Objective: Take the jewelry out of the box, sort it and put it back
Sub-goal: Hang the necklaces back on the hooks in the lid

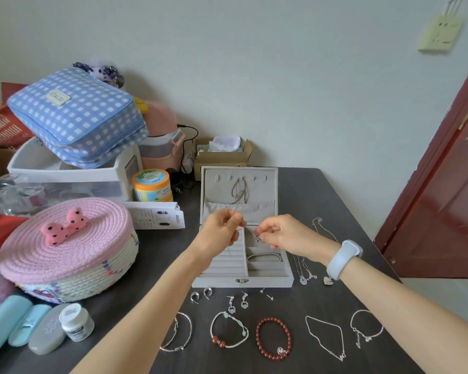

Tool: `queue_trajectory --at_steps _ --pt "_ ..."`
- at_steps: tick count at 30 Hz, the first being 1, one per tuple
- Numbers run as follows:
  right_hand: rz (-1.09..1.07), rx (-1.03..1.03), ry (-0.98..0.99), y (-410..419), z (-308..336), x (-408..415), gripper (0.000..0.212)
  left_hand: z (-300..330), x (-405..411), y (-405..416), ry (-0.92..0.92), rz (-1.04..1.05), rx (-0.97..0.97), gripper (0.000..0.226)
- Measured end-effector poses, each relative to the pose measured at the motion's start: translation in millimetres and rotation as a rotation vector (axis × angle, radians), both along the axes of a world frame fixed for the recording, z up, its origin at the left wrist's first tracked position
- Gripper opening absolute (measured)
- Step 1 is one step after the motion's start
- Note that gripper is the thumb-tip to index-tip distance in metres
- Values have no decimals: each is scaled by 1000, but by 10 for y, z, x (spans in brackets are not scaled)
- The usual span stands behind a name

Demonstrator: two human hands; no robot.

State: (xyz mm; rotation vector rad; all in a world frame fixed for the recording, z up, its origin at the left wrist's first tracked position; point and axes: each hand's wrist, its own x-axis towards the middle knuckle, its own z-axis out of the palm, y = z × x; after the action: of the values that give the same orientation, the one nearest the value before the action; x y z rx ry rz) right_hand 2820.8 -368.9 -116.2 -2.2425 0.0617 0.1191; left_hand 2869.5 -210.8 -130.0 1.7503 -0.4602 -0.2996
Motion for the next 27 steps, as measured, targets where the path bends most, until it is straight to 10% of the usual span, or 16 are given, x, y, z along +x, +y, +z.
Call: queue_trajectory --at_steps 13,20,27 --pt "-249 89 -166 -25 -378 118 26 -5 20 -124 344 12 -334 18" --pt "-336 515 -250 135 -666 56 28 146 166 -154 139 -42 38 12" --pt "-275 725 -259 269 -690 145 27 443 244 -50 210 -194 -58 21"
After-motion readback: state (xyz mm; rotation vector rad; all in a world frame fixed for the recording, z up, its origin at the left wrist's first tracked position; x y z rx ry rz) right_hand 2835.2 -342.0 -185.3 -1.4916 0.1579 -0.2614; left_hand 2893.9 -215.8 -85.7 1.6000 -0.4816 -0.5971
